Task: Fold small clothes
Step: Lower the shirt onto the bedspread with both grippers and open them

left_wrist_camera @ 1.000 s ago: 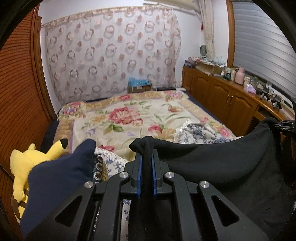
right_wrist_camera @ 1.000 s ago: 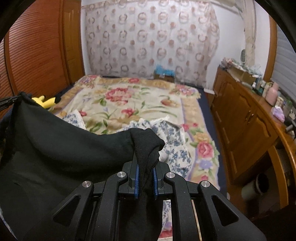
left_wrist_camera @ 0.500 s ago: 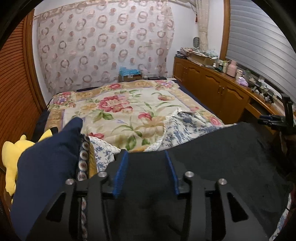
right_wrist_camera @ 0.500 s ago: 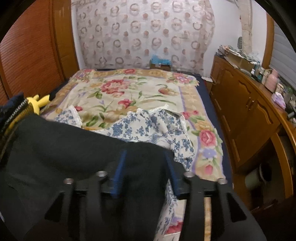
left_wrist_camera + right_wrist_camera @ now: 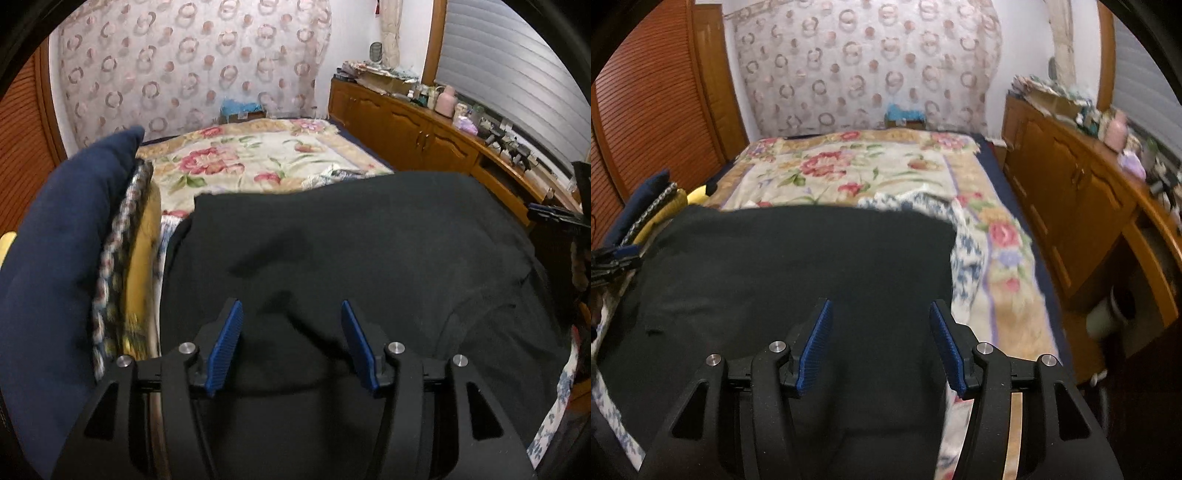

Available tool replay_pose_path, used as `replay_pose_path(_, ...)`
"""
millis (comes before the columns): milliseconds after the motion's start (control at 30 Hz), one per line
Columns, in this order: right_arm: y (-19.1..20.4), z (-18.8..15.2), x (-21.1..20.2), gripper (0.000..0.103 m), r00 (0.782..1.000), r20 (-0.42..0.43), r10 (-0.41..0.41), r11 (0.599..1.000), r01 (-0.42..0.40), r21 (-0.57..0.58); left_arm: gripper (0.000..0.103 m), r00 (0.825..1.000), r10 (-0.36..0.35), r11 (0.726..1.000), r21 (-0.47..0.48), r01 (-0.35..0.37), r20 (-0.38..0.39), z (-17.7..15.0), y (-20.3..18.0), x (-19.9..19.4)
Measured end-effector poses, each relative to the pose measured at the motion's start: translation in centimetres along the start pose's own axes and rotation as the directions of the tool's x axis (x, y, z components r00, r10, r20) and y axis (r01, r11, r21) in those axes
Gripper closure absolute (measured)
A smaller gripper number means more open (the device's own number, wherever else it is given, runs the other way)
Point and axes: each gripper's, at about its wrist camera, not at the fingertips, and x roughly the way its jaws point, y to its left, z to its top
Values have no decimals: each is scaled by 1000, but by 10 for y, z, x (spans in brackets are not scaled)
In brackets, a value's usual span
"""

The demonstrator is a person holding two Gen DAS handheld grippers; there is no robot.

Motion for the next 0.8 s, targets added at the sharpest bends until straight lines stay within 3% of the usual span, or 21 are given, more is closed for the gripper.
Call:
replay_pose_path(333,2,-51,0,47,996,-87,-10,996,18,89,49,998,21,1000,-19,-22,-67,-32,-5,10)
replay_pose_path(800,7,-59,9,47,996,-81,-39,992,48,119,44,997,63,998,1,-63,-45,-35,-6,14)
